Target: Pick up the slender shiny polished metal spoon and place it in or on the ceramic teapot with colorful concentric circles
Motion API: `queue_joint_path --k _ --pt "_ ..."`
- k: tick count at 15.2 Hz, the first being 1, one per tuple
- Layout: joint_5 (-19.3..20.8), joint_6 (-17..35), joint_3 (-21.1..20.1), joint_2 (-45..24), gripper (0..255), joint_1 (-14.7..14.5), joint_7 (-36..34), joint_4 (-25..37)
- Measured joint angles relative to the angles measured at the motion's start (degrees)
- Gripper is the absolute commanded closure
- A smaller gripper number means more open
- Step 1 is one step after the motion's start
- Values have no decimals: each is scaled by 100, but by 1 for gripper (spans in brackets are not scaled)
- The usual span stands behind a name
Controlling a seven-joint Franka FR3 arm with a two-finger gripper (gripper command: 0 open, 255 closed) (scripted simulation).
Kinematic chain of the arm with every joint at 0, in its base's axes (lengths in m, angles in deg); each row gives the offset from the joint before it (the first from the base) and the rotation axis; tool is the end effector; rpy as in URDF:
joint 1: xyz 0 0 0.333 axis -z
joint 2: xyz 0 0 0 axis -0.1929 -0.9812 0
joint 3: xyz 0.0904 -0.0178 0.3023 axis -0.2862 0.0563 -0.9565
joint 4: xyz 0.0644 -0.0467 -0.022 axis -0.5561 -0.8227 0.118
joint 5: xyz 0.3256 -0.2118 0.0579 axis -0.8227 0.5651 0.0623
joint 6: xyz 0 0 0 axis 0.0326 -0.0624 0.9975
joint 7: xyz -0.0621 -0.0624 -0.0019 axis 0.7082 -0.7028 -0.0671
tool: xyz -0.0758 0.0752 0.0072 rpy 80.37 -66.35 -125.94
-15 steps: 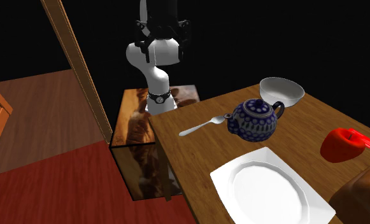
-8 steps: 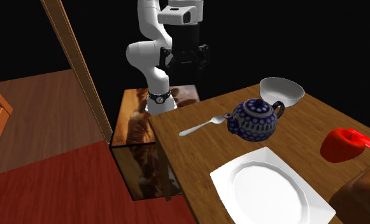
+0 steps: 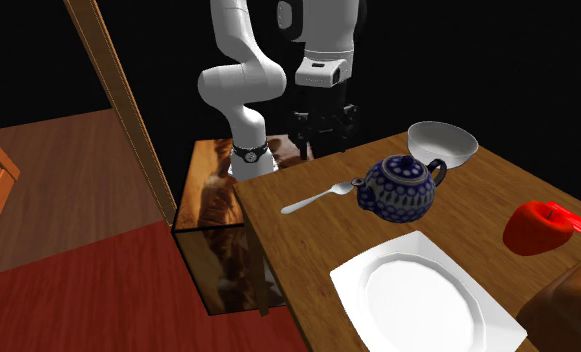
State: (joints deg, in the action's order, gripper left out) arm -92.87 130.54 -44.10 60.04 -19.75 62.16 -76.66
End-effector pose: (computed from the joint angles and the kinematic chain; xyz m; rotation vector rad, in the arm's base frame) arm 0.2955 0.1710 0.4477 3.0887 0.3687 0.2175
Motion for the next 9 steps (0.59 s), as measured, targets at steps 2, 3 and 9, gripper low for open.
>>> queue_joint_path --k 2,3,9 --pt "-124 409 -247 -225 0 -104 -146 -149" --pt "-153 617 -358 -394 0 -118 -200 -167" --pt "-256 1723 -1023 -1299 0 -169 -619 -263"
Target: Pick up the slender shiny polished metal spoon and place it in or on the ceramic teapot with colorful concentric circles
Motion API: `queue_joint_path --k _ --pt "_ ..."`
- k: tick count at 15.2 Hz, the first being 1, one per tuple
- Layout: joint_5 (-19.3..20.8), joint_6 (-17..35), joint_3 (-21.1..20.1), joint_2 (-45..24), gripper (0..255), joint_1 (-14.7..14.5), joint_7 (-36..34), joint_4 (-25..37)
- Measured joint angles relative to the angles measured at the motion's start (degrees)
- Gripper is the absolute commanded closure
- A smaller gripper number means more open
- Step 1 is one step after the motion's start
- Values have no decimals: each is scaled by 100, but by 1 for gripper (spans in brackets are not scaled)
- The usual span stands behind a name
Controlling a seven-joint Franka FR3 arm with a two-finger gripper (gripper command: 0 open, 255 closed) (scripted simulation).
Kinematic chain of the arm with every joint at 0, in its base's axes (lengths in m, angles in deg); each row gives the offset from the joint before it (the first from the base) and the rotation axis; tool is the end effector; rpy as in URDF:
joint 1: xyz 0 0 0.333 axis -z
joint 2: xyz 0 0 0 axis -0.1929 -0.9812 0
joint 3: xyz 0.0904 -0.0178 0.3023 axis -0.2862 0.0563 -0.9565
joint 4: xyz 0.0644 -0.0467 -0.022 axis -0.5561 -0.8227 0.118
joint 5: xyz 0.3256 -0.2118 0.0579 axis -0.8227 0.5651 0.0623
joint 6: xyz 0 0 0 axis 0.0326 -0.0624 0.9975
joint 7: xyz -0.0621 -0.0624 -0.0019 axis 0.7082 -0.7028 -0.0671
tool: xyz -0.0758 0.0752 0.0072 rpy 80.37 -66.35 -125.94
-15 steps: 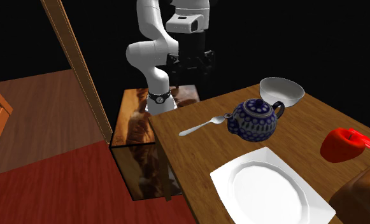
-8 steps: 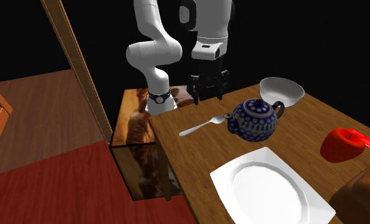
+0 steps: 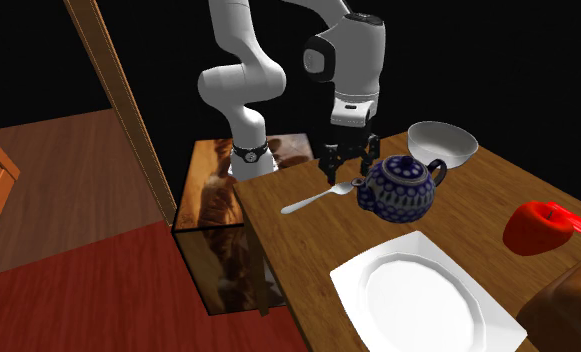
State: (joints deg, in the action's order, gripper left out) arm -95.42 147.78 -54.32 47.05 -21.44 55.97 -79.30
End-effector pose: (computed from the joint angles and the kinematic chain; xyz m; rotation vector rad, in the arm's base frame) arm 0.2938 0.2372 0.3670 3.0849 0.4469 0.2471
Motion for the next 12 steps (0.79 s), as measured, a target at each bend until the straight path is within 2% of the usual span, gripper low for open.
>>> queue_joint_path --k 6,12 --pt "92 637 -208 -498 0 148 -102 -117" --pt "102 729 -233 -560 0 166 -111 -147"
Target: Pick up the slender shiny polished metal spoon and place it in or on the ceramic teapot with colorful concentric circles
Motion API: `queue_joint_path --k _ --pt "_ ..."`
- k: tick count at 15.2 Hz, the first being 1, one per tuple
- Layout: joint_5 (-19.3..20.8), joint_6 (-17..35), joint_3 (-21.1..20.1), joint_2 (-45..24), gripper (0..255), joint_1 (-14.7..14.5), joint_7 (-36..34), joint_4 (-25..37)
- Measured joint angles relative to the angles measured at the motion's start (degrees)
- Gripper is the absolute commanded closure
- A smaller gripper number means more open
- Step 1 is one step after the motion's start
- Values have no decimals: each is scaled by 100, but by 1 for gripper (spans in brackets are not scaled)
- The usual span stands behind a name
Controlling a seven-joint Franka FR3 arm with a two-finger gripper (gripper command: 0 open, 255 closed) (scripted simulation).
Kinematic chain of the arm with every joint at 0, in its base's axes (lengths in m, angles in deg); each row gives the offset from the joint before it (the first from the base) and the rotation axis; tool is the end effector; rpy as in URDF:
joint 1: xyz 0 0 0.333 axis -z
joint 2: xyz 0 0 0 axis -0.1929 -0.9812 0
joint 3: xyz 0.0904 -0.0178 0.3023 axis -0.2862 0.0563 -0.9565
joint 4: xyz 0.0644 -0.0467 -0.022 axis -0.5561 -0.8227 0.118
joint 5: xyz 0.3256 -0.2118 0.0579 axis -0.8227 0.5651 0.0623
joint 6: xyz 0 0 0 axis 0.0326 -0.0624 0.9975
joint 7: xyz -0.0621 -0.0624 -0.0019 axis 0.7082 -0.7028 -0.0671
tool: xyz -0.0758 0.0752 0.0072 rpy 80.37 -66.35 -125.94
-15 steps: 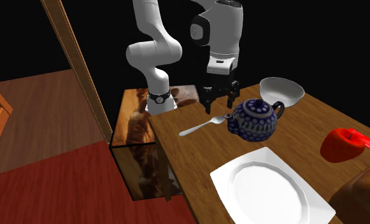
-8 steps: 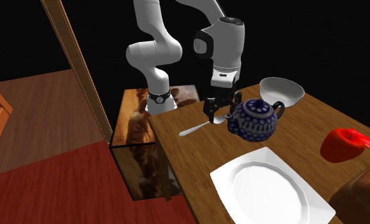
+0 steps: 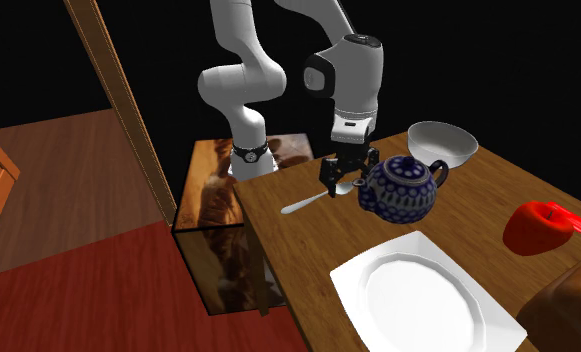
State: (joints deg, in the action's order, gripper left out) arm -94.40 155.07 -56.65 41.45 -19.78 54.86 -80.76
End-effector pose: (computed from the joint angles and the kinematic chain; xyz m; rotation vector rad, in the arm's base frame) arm 0.2991 0.2396 0.3334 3.0858 0.4513 0.2538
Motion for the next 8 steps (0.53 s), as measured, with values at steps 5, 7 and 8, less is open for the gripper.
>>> queue_joint_path --k 5,7,8 --pt "4 -3 -12 -15 255 3 -13 12" --pt "3 -7 -10 -16 255 5 -15 9" --pt "3 -8 -10 -16 255 5 -15 9"
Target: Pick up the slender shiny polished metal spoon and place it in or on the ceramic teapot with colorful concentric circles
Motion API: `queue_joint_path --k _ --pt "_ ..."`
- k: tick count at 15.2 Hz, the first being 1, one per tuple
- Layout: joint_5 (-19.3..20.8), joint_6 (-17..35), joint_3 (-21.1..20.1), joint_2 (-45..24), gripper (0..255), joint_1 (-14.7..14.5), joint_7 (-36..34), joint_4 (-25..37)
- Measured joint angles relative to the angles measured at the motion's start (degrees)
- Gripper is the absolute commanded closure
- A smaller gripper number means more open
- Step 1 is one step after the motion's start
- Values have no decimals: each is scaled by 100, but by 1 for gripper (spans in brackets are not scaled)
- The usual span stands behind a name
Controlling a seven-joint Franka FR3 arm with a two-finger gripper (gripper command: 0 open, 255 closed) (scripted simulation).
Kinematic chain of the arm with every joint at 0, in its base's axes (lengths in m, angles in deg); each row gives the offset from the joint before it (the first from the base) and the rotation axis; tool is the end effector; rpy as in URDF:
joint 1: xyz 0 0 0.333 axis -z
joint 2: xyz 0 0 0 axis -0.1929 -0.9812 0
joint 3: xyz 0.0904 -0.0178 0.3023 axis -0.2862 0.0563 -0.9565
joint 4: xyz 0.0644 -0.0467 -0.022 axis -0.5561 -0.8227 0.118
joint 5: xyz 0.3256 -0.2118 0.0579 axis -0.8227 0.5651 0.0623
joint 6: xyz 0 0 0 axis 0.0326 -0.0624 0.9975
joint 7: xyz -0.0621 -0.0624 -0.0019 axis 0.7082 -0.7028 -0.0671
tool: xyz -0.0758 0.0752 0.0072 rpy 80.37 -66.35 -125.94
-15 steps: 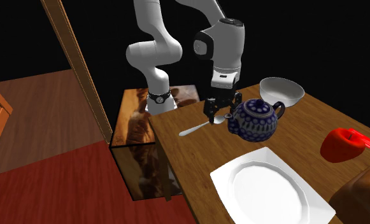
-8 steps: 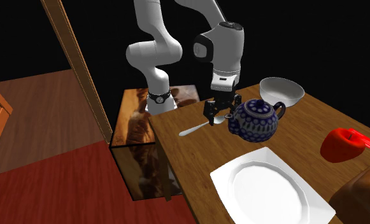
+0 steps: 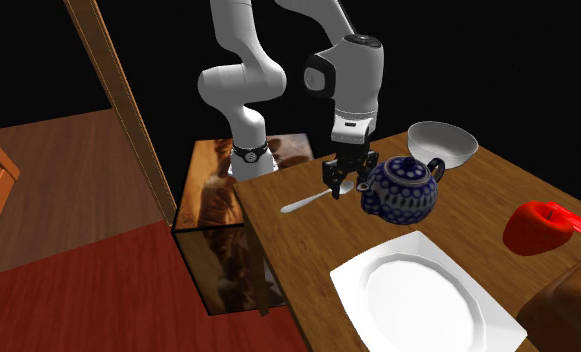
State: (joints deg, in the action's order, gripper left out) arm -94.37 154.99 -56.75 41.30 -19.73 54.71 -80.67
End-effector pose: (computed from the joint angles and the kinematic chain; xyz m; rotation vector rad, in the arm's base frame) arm 0.2991 0.2401 0.3329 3.0859 0.4495 0.2500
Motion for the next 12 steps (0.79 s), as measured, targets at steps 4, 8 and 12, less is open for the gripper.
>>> queue_joint_path --k 4,8,12 --pt "-5 -38 18 28 255 -6 14 8" --pt "-61 -424 146 319 255 -87 90 111" --pt "-59 -799 246 523 255 -115 131 287"
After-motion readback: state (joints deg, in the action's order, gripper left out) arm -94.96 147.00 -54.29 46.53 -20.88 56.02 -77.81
